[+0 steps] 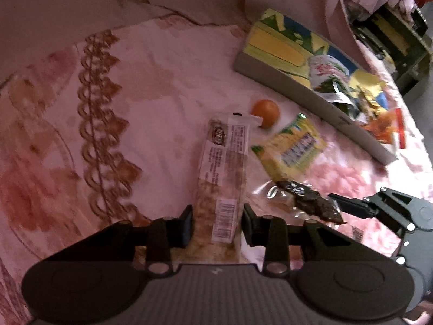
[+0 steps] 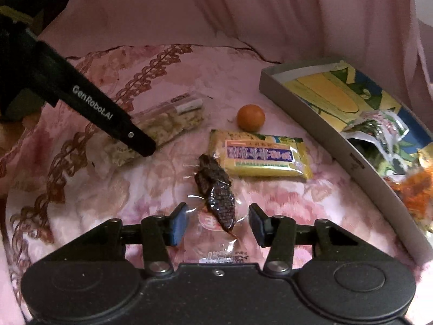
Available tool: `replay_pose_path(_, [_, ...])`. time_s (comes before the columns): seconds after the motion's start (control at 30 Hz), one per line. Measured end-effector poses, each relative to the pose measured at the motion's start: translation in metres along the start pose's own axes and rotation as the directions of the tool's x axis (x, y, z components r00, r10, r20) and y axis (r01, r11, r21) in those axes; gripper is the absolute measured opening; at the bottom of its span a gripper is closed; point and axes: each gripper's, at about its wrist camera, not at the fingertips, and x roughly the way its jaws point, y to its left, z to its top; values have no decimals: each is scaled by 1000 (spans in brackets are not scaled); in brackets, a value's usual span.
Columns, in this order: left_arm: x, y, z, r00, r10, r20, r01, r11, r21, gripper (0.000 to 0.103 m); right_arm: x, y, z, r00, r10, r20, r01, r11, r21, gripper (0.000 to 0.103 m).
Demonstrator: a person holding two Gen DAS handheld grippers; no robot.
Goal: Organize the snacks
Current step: 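Lift the pastry bar and jerky packet and carry them over the tray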
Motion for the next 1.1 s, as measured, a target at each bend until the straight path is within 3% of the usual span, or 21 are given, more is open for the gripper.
replay_pose_path(0.3, [-22, -18, -14, 996, -54, 74, 53, 998, 16, 38, -55, -3, -9, 982, -132, 134, 135, 991, -11, 50])
replay_pose_path(0.63, [-50, -43, -13, 968, -121, 219, 113, 992, 47, 38, -108, -31, -5, 922, -242, 302, 249, 968, 18, 50])
replay_pose_path(0.8, [-62, -67, 13, 942, -126, 313, 109, 991, 72, 38, -119, -71, -3, 881, -313, 355, 305, 949, 80, 50])
replay_pose_path(1.1, [-40, -142, 90, 898, -117, 424, 71, 990, 122, 38, -105, -168, -2, 816, -437, 377, 308, 882, 357, 50])
